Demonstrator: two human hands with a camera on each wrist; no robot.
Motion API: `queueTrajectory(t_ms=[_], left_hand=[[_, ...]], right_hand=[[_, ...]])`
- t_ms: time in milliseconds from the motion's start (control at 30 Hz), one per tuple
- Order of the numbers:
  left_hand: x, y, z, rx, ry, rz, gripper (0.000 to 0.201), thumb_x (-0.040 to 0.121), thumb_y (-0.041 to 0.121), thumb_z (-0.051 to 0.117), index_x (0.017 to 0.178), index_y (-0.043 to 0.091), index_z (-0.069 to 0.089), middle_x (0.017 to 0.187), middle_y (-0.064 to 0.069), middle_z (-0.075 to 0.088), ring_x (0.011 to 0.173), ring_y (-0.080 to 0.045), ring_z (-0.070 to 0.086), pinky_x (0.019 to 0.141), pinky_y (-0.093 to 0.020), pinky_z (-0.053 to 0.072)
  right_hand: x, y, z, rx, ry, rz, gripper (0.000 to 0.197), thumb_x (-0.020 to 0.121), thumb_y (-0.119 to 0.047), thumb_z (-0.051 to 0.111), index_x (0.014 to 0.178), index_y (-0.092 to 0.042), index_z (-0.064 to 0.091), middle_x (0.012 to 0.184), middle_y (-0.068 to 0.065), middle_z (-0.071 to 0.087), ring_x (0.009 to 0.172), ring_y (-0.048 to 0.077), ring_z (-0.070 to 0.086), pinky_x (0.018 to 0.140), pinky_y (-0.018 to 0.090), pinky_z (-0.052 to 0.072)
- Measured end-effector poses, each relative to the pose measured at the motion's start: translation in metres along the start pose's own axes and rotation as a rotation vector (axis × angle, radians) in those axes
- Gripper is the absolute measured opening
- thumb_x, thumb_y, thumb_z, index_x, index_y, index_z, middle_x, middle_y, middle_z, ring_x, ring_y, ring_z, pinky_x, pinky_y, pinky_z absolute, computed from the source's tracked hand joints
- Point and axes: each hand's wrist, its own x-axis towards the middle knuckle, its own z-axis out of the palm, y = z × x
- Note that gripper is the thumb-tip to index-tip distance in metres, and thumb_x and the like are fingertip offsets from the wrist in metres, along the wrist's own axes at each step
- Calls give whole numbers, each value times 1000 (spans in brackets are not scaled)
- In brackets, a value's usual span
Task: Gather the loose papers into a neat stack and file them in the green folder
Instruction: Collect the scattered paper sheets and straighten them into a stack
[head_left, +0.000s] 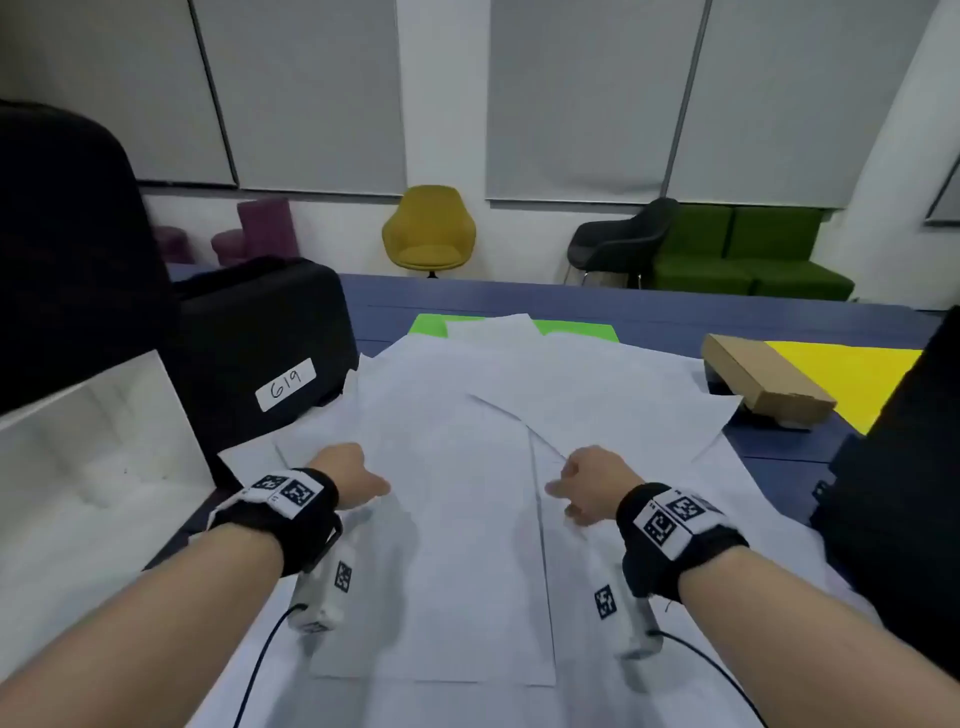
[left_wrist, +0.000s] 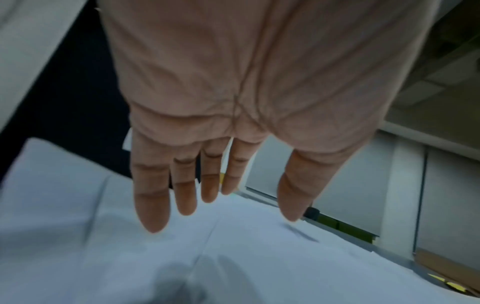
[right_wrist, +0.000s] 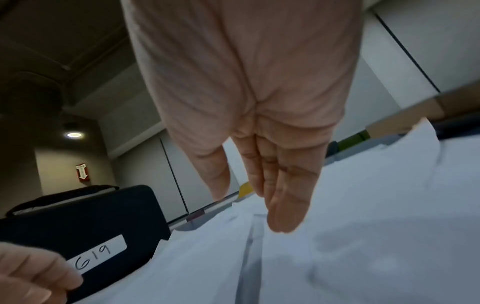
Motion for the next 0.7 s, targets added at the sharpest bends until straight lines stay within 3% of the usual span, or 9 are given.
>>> queueTrajectory(t_ms=[67, 167, 200, 267, 333, 400, 467, 533, 700], left_hand=[[-3, -9, 6, -12, -44, -56, 58, 89, 35, 63, 136, 6, 45, 139, -11, 50, 118, -26, 54, 91, -29, 44], [-3, -25, 19, -151, -73, -124, 68, 86, 34, 69, 140, 5, 39, 138, -13, 51, 117, -28, 56, 90, -31, 47], [-1, -28, 23, -246, -71, -146, 70, 85, 32, 70, 140, 5, 36, 132, -15, 53, 106, -29, 58, 83, -33, 48], [-3, -32, 30, -566, -104, -197, 59, 85, 20, 72, 132, 10, 37, 96, -18, 57, 71, -26, 54, 57, -30, 43], [-5, -35, 36, -744, -152, -211, 34, 86, 9, 70, 106, 11, 43, 67, -12, 45, 52, -17, 38, 47, -23, 27], [-4, -37, 40, -700, -187, -160, 28, 85, 8, 70, 80, 11, 43, 55, -9, 41, 48, -15, 32, 47, -20, 20], [-8, -33, 40, -619, -221, -101, 28, 85, 11, 70, 70, 10, 45, 48, -6, 43, 42, -16, 33, 42, -17, 21], [-11, -29, 39, -570, -218, -43, 29, 86, 8, 68, 65, 9, 49, 41, -2, 43, 32, -15, 35, 36, -15, 23], [-14, -16, 37, -588, -184, 71, 32, 85, 7, 68, 60, 12, 48, 46, 3, 41, 37, -11, 32, 41, -17, 25]], right_hand=[[3, 4, 13, 53, -64, 56, 20, 87, -17, 64, 74, -8, 52, 80, 15, 66, 82, 33, 72, 79, 42, 59], [2, 6, 32, 206, -122, 122, 23, 87, -12, 66, 69, -4, 54, 70, 15, 62, 55, 26, 58, 62, 36, 54], [3, 6, 35, 227, -120, 129, 25, 86, -11, 67, 67, -5, 53, 66, 13, 59, 53, 25, 55, 60, 35, 53], [3, 6, 39, 255, -113, 121, 33, 84, -11, 70, 62, -9, 46, 58, 9, 52, 49, 23, 50, 60, 35, 50], [5, 6, 42, 268, -105, 113, 31, 83, -14, 71, 66, -10, 45, 61, 7, 52, 50, 21, 49, 54, 30, 47], [7, 6, 45, 187, -86, 85, 21, 83, -22, 71, 84, -7, 56, 76, 7, 61, 57, 19, 55, 49, 23, 44], [9, 6, 47, 77, -67, 64, 33, 82, -26, 69, 104, -3, 60, 98, 10, 68, 78, 24, 64, 61, 24, 50], [11, 7, 47, 42, -50, 65, 38, 81, -25, 69, 111, -3, 59, 109, 12, 67, 97, 27, 65, 77, 29, 54], [4, 11, 36, 163, -5, -7, 10, 79, -15, 69, 78, -8, 62, 81, 7, 67, 72, 24, 66, 62, 32, 57]])
